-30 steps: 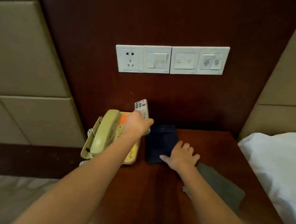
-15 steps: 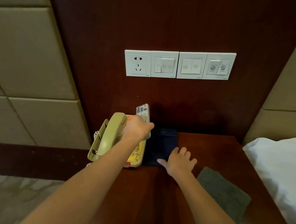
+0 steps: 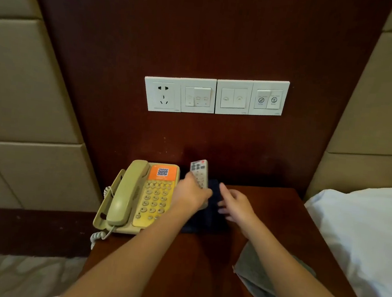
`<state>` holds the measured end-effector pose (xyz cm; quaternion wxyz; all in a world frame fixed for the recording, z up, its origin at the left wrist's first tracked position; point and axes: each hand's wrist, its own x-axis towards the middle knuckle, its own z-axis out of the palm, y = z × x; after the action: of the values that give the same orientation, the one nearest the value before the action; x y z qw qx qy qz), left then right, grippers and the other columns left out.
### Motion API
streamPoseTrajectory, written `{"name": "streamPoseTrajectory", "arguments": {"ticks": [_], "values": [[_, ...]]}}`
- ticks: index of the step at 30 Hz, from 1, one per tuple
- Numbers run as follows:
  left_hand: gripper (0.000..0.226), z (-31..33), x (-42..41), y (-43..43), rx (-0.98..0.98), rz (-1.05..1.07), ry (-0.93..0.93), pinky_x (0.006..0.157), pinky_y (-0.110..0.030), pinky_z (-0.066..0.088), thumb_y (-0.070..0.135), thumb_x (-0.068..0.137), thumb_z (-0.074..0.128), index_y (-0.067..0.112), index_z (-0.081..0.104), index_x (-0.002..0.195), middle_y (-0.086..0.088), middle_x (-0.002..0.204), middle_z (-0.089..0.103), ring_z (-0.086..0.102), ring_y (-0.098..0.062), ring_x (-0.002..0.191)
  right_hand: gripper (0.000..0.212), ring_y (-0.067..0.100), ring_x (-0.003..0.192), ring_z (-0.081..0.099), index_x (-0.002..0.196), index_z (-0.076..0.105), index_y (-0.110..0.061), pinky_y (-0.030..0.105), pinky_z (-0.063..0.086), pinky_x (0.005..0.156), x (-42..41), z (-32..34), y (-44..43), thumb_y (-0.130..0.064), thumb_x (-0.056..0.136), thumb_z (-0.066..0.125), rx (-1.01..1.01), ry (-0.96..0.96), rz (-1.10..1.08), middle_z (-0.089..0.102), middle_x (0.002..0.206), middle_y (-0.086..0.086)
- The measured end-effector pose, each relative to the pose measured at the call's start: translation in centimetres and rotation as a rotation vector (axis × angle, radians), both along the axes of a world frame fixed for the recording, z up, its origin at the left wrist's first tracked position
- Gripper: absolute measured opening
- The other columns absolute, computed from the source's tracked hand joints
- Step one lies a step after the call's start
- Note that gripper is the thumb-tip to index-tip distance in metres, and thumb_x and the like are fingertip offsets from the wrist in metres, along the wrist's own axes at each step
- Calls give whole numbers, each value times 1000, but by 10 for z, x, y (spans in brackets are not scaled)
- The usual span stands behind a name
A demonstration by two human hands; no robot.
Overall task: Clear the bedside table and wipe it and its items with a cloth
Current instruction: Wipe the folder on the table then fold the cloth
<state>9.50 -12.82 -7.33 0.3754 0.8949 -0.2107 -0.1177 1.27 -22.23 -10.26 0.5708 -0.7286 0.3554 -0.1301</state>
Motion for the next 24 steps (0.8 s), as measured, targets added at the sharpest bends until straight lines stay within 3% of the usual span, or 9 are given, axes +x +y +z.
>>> {"name": "streamPoseTrajectory", "arguments": {"ticks": [2, 6, 11, 14, 18, 22, 24], "values": [[51, -10, -17, -14, -28, -44, -18, 88, -41, 50, 29, 82, 61, 11, 45, 127, -14, 118, 60, 58, -33, 108, 24, 21, 93, 63, 98, 59, -23, 37, 54, 80, 4, 6, -2, -44, 96, 47, 132, -28, 33, 65, 101, 5], [56, -29, -39, -30, -98, -232, 60, 86, -36, 50, 23, 82, 62, 14, 39, 132, -9, 122, 56, 56, -26, 112, 17, 27, 92, 64, 85, 66, -17, 45, 57, 80, -3, -7, -31, -26, 94, 55, 19, 10, -150, 68, 101, 11], [55, -54, -37, -20, 174, -398, -72, 101, -44, 43, 35, 88, 56, 12, 41, 135, -8, 134, 47, 43, -27, 126, 21, 29, 94, 64, 102, 65, -8, 46, 57, 80, -20, -26, -55, -26, 94, 57, -105, 173, -238, 67, 105, 12], [66, -51, -25, -16, 378, -422, -199, 111, -41, 31, 36, 93, 51, 11, 22, 148, -9, 150, 28, 24, -29, 139, 20, 29, 95, 65, 98, 64, -8, 44, 57, 78, -12, -29, -51, -25, 94, 57, -187, 223, -226, 66, 105, 11], [77, -51, -18, -9, 593, -503, -319, 114, -43, 23, 48, 93, 49, 21, 9, 152, -10, 158, 12, 12, -31, 144, 18, 24, 96, 64, 101, 66, -12, 33, 53, 74, 1, -29, -44, -22, 95, 52, -388, 327, -186, 66, 106, 7], [67, -55, -14, -4, 672, -557, -335, 112, -43, 26, 49, 95, 44, 26, 16, 151, -9, 158, 12, 13, -31, 144, 22, 23, 93, 63, 102, 67, -14, 35, 55, 76, 9, -33, -41, -21, 97, 46, -517, 352, -115, 66, 104, 5], [66, -56, -12, -2, 681, -565, -337, 112, -43, 25, 50, 95, 43, 26, 17, 151, -8, 159, 10, 11, -30, 144, 27, 24, 102, 60, 113, 64, -16, 38, 53, 83, 10, -34, -41, -25, 98, 43, -565, 375, -84, 63, 113, 6]]}}
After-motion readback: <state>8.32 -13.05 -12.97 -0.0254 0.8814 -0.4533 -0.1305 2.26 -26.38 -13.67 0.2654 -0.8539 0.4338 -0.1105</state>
